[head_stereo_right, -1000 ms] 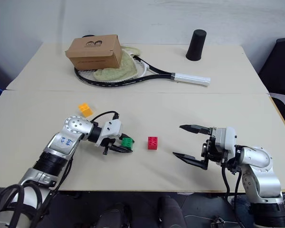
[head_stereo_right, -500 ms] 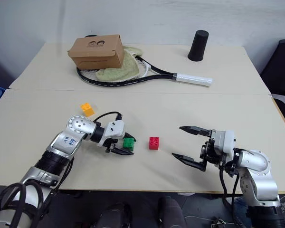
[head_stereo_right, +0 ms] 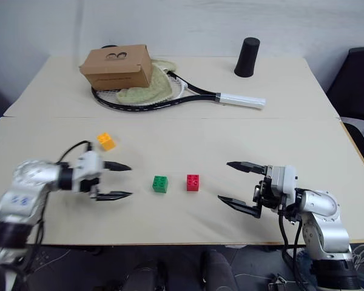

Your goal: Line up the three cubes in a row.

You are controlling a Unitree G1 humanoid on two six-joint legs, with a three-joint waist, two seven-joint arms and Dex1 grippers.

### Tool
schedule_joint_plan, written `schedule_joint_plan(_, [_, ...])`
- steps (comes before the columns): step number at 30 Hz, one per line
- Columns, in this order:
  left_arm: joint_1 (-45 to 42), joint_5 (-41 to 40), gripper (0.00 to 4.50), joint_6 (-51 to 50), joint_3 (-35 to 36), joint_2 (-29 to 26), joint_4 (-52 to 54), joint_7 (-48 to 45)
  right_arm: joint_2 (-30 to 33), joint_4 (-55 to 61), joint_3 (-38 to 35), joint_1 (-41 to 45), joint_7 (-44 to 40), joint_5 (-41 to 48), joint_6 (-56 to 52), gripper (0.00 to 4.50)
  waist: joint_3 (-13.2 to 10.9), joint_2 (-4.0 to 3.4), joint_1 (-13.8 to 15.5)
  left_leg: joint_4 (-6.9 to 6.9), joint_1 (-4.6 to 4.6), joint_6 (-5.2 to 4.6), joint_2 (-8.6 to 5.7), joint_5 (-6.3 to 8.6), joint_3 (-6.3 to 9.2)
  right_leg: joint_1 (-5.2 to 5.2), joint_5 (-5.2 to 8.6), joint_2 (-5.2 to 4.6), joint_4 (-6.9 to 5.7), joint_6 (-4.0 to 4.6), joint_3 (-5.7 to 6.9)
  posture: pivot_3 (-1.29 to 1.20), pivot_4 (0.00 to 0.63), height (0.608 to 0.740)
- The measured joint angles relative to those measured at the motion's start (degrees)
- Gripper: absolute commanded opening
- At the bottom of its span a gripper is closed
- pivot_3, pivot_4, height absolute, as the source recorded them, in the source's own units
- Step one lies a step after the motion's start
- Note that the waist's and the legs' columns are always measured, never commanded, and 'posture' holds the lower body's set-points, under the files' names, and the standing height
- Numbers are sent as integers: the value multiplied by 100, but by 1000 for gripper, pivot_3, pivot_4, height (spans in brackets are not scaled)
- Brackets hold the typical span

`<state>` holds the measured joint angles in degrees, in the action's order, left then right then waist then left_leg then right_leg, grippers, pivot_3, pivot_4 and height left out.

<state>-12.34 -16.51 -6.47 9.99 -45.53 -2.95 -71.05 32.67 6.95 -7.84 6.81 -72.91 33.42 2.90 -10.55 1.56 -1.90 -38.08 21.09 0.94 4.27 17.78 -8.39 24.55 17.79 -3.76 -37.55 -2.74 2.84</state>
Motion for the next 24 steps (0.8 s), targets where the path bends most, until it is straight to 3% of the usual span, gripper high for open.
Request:
schedule_joint_plan(4, [1214, -538, 4487, -203, 1508, 294, 33, 799, -223, -209, 81, 237, 0, -8, 103, 4500, 0, 0, 16, 1, -1, -22, 2, 14, 2, -1, 1, -3, 2, 1, 4, 0, 150, 740])
schedule_joint_plan(10, [2083, -838, 4487, -212, 3040, 1202, -98, 2399, -550, -244, 176, 499, 190, -37, 216, 4500, 2, 3, 48, 1, 2, -38, -17, 23, 10, -5, 0, -37, 1, -1, 20, 0, 150, 740])
schedule_joint_plan(18, [2025, -1003, 4487, -234, 2978, 1479, 210, 2999, -600, -257, 286, 583, 286, -82, 228, 4500, 5, 8, 44, 4, 1, -40, -30, 25, 18, -9, -1, -50, 0, -2, 30, 0, 150, 740])
schedule_joint_plan(24, [-198, -409, 4487, -1058, 1837, 1192, -112, 4225, -614, -315, 353, 778, 286, -161, 280, 4500, 7, 12, 169, 1, 4, -31, -48, 7, 26, -14, -9, -61, -8, -12, 40, 0, 150, 740])
